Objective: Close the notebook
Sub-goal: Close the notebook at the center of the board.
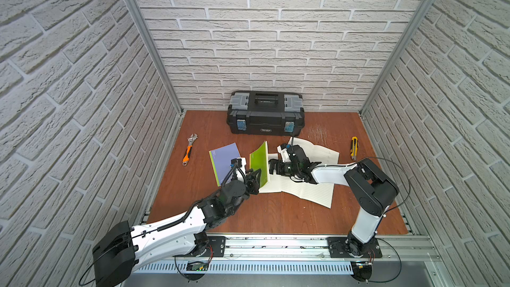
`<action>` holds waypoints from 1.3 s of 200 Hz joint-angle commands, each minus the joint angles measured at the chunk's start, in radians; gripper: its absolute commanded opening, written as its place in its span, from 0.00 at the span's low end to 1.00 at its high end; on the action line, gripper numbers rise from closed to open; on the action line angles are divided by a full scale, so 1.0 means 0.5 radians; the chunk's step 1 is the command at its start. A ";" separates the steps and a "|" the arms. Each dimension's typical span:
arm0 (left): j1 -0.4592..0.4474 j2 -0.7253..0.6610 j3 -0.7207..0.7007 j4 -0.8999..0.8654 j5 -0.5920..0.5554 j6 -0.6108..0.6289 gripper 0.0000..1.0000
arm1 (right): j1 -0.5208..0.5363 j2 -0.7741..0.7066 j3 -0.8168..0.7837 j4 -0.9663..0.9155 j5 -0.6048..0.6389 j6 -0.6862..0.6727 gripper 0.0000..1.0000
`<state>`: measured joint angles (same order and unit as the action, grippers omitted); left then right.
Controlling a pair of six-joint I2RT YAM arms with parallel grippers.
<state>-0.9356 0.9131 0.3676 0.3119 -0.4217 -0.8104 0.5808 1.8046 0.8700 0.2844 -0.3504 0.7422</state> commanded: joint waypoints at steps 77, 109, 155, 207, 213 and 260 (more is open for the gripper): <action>0.254 0.696 0.197 0.107 0.447 -0.231 0.38 | 0.010 -0.124 0.059 -0.213 0.056 -0.088 1.00; 0.270 0.814 0.233 0.131 0.465 -0.258 0.38 | 0.010 -0.172 0.079 -0.271 0.076 -0.112 1.00; 0.270 0.879 0.221 0.179 0.477 -0.274 0.38 | 0.010 -0.302 0.101 -0.418 0.142 -0.197 1.00; 0.270 0.937 0.216 0.236 0.490 -0.287 0.38 | 0.009 -0.414 0.125 -0.542 0.195 -0.266 1.00; 0.269 0.945 0.216 0.243 0.494 -0.290 0.38 | 0.010 -0.421 0.128 -0.547 0.195 -0.266 1.00; 0.270 1.018 0.213 0.321 0.514 -0.315 0.38 | 0.008 -0.445 0.116 -0.548 0.195 -0.266 1.00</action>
<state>-0.8070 1.4044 0.4587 0.4038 -0.1764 -0.9550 0.5808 1.6192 0.9146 0.0036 -0.2577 0.6273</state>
